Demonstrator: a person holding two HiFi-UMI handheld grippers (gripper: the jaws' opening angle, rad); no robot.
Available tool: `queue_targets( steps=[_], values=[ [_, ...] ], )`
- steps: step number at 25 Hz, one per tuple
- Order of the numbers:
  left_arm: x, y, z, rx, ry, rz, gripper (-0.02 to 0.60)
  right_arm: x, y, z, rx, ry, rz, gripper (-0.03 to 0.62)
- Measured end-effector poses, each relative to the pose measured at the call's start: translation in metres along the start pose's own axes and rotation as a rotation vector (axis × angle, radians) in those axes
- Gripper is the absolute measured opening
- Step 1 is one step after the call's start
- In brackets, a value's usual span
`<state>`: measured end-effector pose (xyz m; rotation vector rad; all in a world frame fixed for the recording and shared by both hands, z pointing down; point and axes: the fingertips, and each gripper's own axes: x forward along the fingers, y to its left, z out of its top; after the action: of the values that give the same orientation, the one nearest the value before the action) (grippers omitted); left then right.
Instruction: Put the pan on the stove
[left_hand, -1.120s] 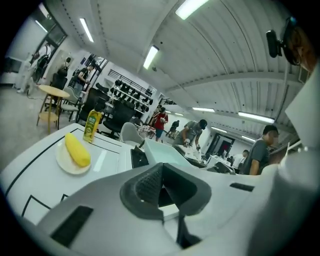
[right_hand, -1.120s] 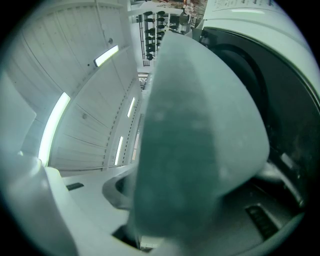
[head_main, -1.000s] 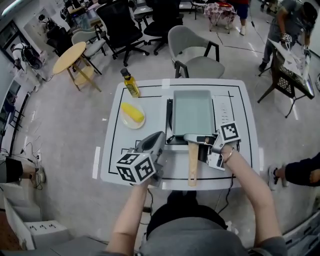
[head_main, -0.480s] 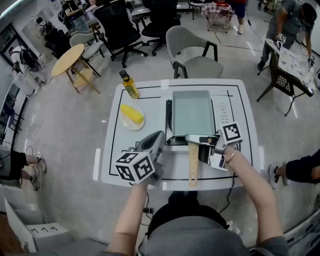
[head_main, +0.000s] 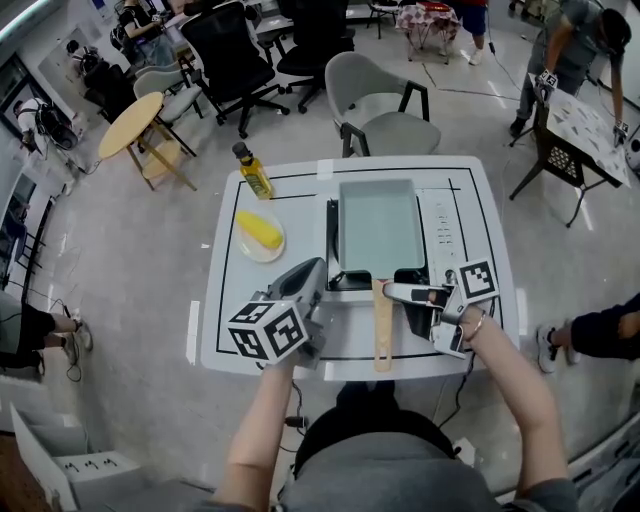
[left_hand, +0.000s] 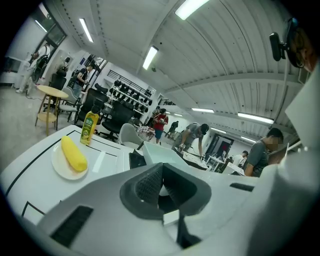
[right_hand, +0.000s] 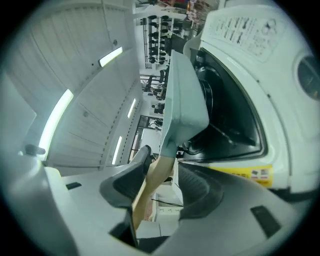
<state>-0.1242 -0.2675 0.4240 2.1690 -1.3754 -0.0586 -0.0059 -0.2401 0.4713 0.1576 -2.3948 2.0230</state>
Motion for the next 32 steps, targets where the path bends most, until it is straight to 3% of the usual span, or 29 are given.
queue_targets(
  steps=[3, 17, 26, 32],
  values=[
    [0.002, -0.001, 0.001, 0.004, -0.005, -0.003, 0.006, -0.019, 0.007, -0.002, -0.084, -0.033, -0.056, 0.203],
    [0.007, -0.001, -0.001, 0.061, 0.009, 0.040, 0.006, -0.103, 0.042, 0.037, -0.411, -0.445, -0.375, 0.113],
    [0.004, -0.002, 0.004, 0.087, -0.011, 0.057, 0.006, -0.113, 0.058, 0.045, -0.680, -0.528, -0.586, 0.007],
    [0.000, -0.003, 0.005, 0.105, -0.021, 0.067, 0.006, -0.119, 0.061, 0.046, -0.795, -0.565, -0.675, 0.003]
  ],
)
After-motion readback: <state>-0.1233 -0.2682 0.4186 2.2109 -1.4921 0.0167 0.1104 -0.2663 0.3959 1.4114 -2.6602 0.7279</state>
